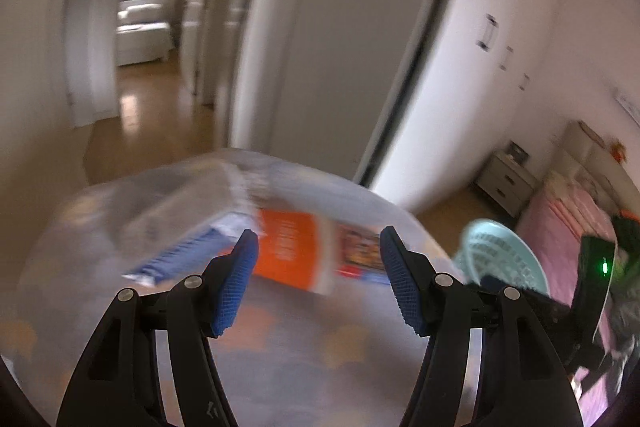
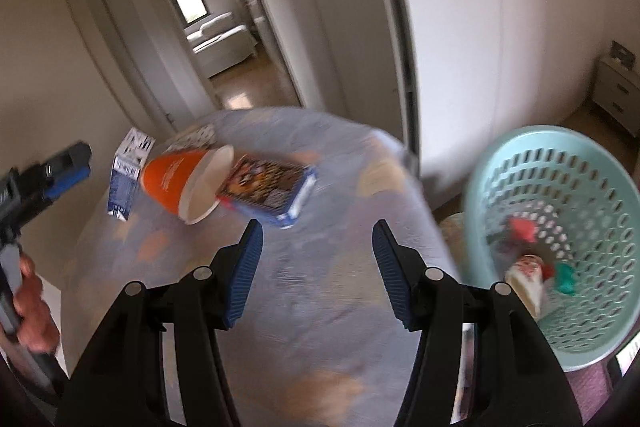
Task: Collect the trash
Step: 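Grasp the white milk carton on the table with the left tool, then grasp the card-game box with the right tool while the left tool holds the carton, then carry the carton and box over the teal basket and open both tools, then grasp the orange paper cup by its rim with the right tool, then grasp the white patterned napkin with the left tool while the right tool holds the cup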
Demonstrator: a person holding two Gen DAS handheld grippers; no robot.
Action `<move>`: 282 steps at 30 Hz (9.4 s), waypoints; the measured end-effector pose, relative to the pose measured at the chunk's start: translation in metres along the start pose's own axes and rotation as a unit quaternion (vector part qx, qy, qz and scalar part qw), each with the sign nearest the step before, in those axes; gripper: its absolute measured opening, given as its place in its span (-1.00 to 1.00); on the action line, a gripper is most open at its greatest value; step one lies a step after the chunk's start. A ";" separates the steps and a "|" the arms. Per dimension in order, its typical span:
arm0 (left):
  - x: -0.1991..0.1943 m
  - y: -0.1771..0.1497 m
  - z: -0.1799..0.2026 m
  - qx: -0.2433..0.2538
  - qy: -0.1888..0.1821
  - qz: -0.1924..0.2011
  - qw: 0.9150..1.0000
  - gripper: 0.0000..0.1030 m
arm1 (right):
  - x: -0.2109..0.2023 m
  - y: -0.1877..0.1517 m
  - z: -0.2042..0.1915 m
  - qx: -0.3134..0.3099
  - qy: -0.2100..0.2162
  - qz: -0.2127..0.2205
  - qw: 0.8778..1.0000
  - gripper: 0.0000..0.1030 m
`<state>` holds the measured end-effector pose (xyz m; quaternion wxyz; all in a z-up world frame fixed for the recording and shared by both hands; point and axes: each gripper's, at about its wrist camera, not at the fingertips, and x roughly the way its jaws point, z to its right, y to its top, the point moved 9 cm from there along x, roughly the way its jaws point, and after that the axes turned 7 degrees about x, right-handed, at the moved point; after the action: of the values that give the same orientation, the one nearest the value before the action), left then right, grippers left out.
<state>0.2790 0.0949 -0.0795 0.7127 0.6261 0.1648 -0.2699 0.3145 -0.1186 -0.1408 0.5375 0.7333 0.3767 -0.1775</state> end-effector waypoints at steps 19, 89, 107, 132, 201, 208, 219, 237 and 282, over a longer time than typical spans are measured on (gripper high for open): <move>0.068 0.008 -0.130 -0.053 -0.032 -0.063 0.996 0.34 | 0.041 -0.028 -0.031 -0.058 0.003 -0.030 0.998 0.26; 0.030 -0.062 -0.055 0.003 0.047 -0.017 0.999 0.12 | 0.113 0.026 -0.058 -0.221 -0.021 -0.084 0.972 0.78; 0.011 -0.039 -0.041 0.003 0.034 0.016 0.999 0.02 | 0.074 0.001 -0.051 -0.190 -0.004 -0.068 0.980 0.31; 0.043 -0.010 0.238 0.119 -0.150 0.011 0.981 0.02 | -0.135 0.060 0.185 0.091 -0.140 0.089 0.982 0.28; 0.073 -0.022 -0.067 -0.106 -0.023 -0.055 0.993 0.27 | 0.079 0.001 -0.099 -0.095 0.070 -0.096 0.988 -0.27; 0.090 -0.034 -0.071 -0.135 -0.078 -0.081 0.985 0.27 | 0.105 -0.003 -0.116 -0.082 0.113 -0.139 0.980 -0.26; 0.094 -0.034 -0.064 -0.099 -0.093 -0.107 0.985 0.27 | 0.097 -0.014 -0.134 -0.102 0.171 -0.139 0.970 -0.90; 0.138 -0.017 -0.068 0.175 0.027 -0.103 0.979 0.37 | 0.071 -0.001 -0.062 -0.089 0.110 -0.084 0.986 -0.96; 0.048 -0.015 0.124 0.190 -0.110 -0.031 0.975 -0.95 | -0.085 -0.005 -0.002 -0.059 0.079 0.030 0.995 -0.96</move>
<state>0.2955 -0.0362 -0.0994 0.5858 0.7111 0.0509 -0.3855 0.2546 -0.1468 -0.0869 0.5534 0.7228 0.4061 -0.0801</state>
